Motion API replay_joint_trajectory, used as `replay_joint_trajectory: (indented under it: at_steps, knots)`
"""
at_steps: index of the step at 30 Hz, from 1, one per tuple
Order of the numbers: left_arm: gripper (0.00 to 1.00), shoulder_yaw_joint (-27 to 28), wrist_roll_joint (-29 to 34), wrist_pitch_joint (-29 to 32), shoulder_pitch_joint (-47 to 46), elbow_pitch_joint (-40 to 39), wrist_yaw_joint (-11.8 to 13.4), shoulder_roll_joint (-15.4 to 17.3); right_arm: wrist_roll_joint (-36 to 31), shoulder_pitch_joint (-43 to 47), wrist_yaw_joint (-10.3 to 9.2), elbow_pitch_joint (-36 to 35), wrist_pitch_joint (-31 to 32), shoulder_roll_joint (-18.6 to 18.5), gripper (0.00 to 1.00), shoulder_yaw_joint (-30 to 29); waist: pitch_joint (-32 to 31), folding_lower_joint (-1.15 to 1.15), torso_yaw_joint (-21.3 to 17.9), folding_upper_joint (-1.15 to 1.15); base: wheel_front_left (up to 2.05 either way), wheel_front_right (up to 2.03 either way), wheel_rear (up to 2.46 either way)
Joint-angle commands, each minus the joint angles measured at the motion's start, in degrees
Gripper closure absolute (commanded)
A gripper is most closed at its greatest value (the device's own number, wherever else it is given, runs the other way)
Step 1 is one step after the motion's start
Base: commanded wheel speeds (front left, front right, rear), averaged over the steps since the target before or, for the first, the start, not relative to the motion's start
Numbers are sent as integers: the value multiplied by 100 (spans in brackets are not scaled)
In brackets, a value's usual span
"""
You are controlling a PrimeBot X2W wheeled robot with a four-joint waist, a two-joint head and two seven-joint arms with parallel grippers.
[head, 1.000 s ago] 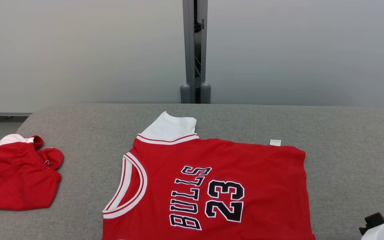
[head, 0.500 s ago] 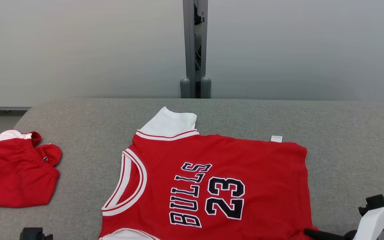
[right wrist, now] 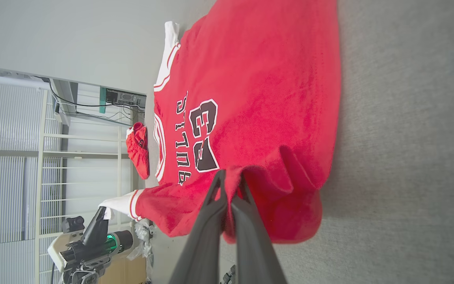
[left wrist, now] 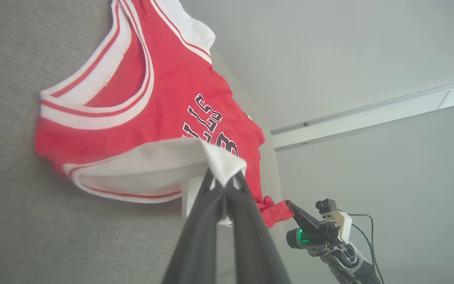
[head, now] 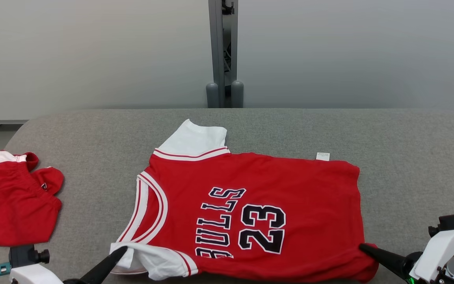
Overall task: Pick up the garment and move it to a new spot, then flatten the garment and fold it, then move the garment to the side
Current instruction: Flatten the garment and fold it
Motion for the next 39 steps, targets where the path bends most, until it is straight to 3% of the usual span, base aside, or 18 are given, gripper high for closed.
replay_joint_trajectory:
  at_steps: [1,21,39]
  knots:
    - [100,75,-68,-59,-120,72,-23,-52,-2,-66,5,48,-72,24,100,-66,30,0,-19,0,0,0,0]
    - [100,248,191,-453,-780,830,12,-591,-533,-435,5,496,-485,412,100,-401,320,0,-89,0,0,0,0]
    - [100,28,618,-573,-1601,1751,2,-983,-1102,-860,5,899,-485,768,100,-402,897,0,-154,0,0,0,0]
